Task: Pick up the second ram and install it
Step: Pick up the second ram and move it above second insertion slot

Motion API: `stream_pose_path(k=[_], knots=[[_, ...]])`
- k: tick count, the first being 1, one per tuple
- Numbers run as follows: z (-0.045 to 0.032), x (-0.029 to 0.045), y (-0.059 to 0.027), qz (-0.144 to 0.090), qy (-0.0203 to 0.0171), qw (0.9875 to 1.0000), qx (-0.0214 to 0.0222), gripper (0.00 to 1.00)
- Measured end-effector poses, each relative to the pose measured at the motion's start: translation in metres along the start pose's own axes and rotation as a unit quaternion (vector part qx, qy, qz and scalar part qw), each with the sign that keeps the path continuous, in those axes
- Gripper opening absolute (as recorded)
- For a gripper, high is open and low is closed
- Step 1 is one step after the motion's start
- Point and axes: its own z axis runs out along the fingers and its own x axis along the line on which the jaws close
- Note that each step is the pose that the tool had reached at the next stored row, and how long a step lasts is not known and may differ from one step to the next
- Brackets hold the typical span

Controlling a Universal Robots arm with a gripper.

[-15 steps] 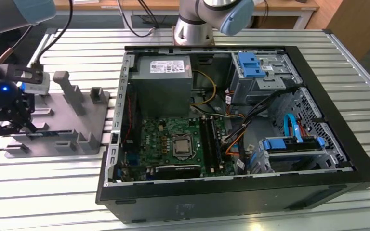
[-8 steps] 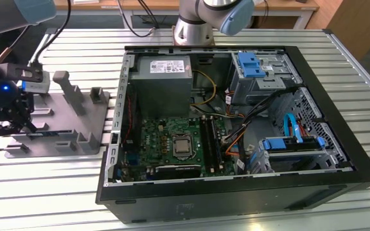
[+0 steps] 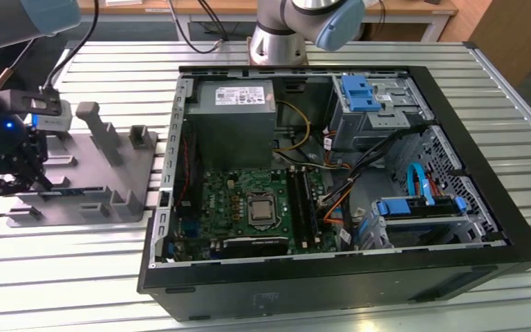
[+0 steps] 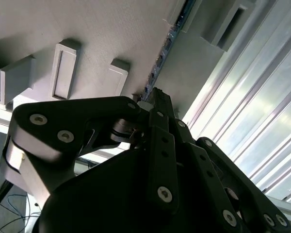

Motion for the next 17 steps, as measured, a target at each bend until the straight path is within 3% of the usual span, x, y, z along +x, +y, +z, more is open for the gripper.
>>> stream_pose_path(k=[9,17], knots=[[0.0,0.0,0.0,-0.033,0.0012,0.9995,-0.0008,0.1],[0.0,0.0,0.0,-0.061,0.0022,0.9981,-0.0016,0.1]])
